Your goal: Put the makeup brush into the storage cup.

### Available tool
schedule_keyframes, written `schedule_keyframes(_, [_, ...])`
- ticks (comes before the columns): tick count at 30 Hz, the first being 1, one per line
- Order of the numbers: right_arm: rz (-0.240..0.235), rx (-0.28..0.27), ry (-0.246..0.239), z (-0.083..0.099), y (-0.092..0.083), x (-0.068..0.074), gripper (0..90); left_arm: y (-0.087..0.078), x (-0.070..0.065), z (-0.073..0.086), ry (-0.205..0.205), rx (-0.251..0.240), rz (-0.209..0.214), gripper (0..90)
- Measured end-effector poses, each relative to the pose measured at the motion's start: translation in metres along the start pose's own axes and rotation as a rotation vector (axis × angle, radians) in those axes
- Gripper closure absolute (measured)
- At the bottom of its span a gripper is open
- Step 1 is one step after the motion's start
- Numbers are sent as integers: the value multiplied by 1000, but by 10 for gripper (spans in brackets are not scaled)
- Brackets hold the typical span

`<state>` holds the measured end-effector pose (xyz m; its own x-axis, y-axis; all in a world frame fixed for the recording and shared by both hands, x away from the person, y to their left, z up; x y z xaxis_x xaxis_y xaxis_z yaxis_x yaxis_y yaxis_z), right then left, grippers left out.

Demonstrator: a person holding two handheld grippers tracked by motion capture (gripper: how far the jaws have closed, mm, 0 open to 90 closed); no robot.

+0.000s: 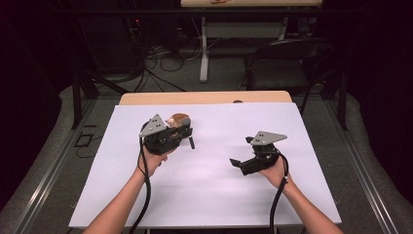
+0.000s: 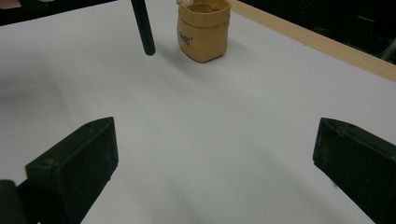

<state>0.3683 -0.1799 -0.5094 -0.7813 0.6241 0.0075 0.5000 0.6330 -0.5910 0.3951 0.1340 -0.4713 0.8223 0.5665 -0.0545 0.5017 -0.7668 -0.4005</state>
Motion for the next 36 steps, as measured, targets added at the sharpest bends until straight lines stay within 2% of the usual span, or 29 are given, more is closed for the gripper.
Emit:
schedule_keyframes(6, [5,11,5,6,-3,-1,0,0,5,-5,4,7,-9,772])
schedule_keyframes(11, [16,2,7,6,-4,-2,0,1,10,-13,3,6,-37,772])
schedule_keyframes(16, [16,2,7,6,-4,-3,0,0,17,-19,2,6,-17,772])
schedule_keyframes(19, [21,-1,7,5,-6,-3,0,0,19,-22,-2,10,-50,772])
schedule_keyframes(20, [22,-7,8,5,-6,-3,0,0,21,-24,0,13,-36,772])
schedule_keyframes(36, [23,2,12,5,-6,-4,0,0,29,-39,5,28,-60,772])
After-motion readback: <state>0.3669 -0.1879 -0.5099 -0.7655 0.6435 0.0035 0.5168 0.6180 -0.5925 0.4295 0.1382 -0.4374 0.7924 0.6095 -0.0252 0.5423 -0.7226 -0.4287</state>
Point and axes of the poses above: each handheld gripper's, and its own axes: y roughly forward along the jaws, z roughly out of its underside, x roughly to its left, the point moved 2 cm from there along y, roughly forward along the jaws, and after that the axes turned 8 degrees about x, right-handed, at the moved point
